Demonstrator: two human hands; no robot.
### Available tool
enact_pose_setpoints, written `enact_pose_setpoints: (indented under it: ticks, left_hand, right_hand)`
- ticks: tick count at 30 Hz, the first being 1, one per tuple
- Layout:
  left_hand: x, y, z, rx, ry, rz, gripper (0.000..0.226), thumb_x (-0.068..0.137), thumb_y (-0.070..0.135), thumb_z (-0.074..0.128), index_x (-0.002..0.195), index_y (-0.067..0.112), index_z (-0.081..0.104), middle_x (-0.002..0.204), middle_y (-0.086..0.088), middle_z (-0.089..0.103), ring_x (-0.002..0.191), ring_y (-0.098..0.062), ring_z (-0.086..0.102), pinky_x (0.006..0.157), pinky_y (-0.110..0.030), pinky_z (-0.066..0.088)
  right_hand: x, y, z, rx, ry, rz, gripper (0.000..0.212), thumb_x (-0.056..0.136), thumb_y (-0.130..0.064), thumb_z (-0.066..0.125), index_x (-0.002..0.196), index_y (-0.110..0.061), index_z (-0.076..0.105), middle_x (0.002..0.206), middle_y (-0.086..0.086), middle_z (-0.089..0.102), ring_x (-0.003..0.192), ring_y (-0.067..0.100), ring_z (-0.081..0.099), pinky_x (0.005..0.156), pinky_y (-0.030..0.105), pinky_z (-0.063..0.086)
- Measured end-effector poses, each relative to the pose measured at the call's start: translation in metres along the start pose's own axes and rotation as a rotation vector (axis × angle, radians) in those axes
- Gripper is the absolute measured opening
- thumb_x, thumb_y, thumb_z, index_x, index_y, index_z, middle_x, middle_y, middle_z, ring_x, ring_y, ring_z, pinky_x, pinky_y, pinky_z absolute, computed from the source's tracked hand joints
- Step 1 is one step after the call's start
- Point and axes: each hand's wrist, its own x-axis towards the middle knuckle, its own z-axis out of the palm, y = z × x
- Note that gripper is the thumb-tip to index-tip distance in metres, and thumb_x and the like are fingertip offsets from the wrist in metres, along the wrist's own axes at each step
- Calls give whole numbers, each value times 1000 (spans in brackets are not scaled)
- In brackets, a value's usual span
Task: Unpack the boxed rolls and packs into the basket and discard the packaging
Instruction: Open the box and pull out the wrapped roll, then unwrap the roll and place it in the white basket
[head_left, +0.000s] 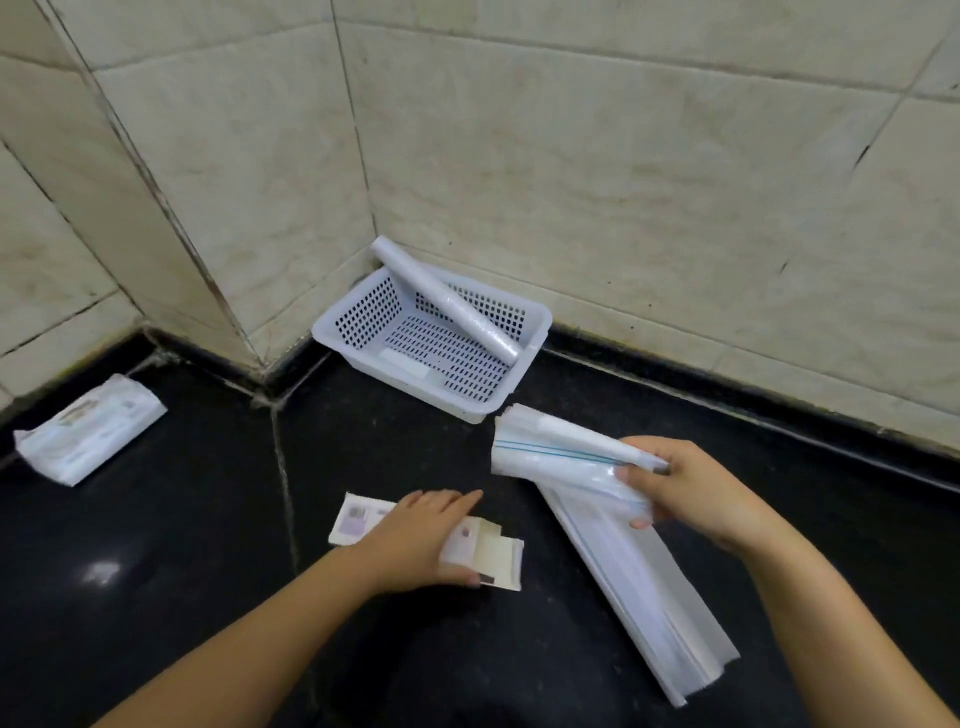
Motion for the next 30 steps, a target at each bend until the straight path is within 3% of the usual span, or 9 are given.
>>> enact_pose_setpoints:
  ticks: [3, 6, 10, 15, 20, 23, 25, 27, 30]
  left_hand:
    - [15, -17, -40, -105, 355, 44, 65, 83, 56, 51, 139, 26, 35, 136, 2, 49, 123, -15, 47, 102, -27, 36]
    - [33, -49, -74, -56, 616, 47, 47, 90, 36, 52, 133, 19, 46, 128, -2, 56, 117, -17, 52, 99, -31, 43]
    - [56, -98, -77, 151, 390, -96, 64, 93, 41, 43, 148, 22, 16, 158, -5, 16, 146, -20, 11, 119, -44, 14]
    - [68, -127, -57, 185, 315, -45, 82, 90, 41, 45, 145, 30, -14, 159, 0, -13, 138, -14, -27, 117, -48, 3]
    - [70, -137, -49, 174, 368, 24, 86, 86, 32, 52, 146, 30, -11, 160, -2, -6, 138, -13, -27, 114, -49, 3]
    - [71, -141, -45, 159, 386, 43, 89, 84, 28, 54, 146, 30, -11, 158, 2, -11, 137, -11, -30, 113, -49, 2]
    - [71, -139, -42, 145, 398, 37, 89, 83, 22, 53, 146, 30, -9, 156, 4, -16, 137, -9, -32, 113, -49, 1]
    - [72, -136, -43, 134, 402, 20, 86, 83, 18, 52, 147, 28, -4, 159, 1, -9, 139, -11, -28, 114, -50, 2]
    - [70, -128, -52, 154, 396, -23, 78, 83, 16, 47, 148, 26, 4, 160, -4, 4, 145, -17, -13, 116, -53, 5]
  right_hand:
    - [26, -13, 14, 67, 90, -37, 27, 92, -6, 53, 87, -25, 71, 54, -17, 57, 48, -5, 52, 51, 21, 55]
    - [62, -36, 28, 93, 199, -79, 31, 93, -8, 52, 88, -32, 71, 68, -11, 63, 54, 1, 58, 52, 22, 53]
    - [131, -67, 53, -51, 247, -141, 28, 95, -16, 46, 105, -32, 67, 98, 2, 67, 76, 15, 62, 60, 25, 54]
    - [229, -86, 104, -498, 215, -283, 45, 92, 0, 43, 133, -18, 53, 126, 11, 59, 109, 25, 57, 91, 29, 44]
    - [278, -60, 151, -756, -8, -262, 52, 92, -3, 41, 141, -22, 40, 136, 14, 44, 119, 34, 47, 98, 41, 41]
    - [287, -40, 151, -959, -267, -236, 51, 99, -23, 37, 147, -31, 23, 157, 7, 22, 143, 30, 23, 117, 48, 20]
    - [286, -35, 144, -1171, -381, -239, 61, 99, -30, 37, 148, -39, 3, 161, 3, 5, 147, 26, 11, 119, 49, 8]
    - [281, -39, 136, -1245, -409, -238, 73, 97, -19, 42, 147, -41, -6, 161, 2, -1, 147, 24, 9, 119, 49, 7]
    - [266, -53, 122, -1128, -272, -260, 83, 87, 5, 42, 150, -33, 3, 161, 6, 7, 146, 25, 18, 118, 43, 22]
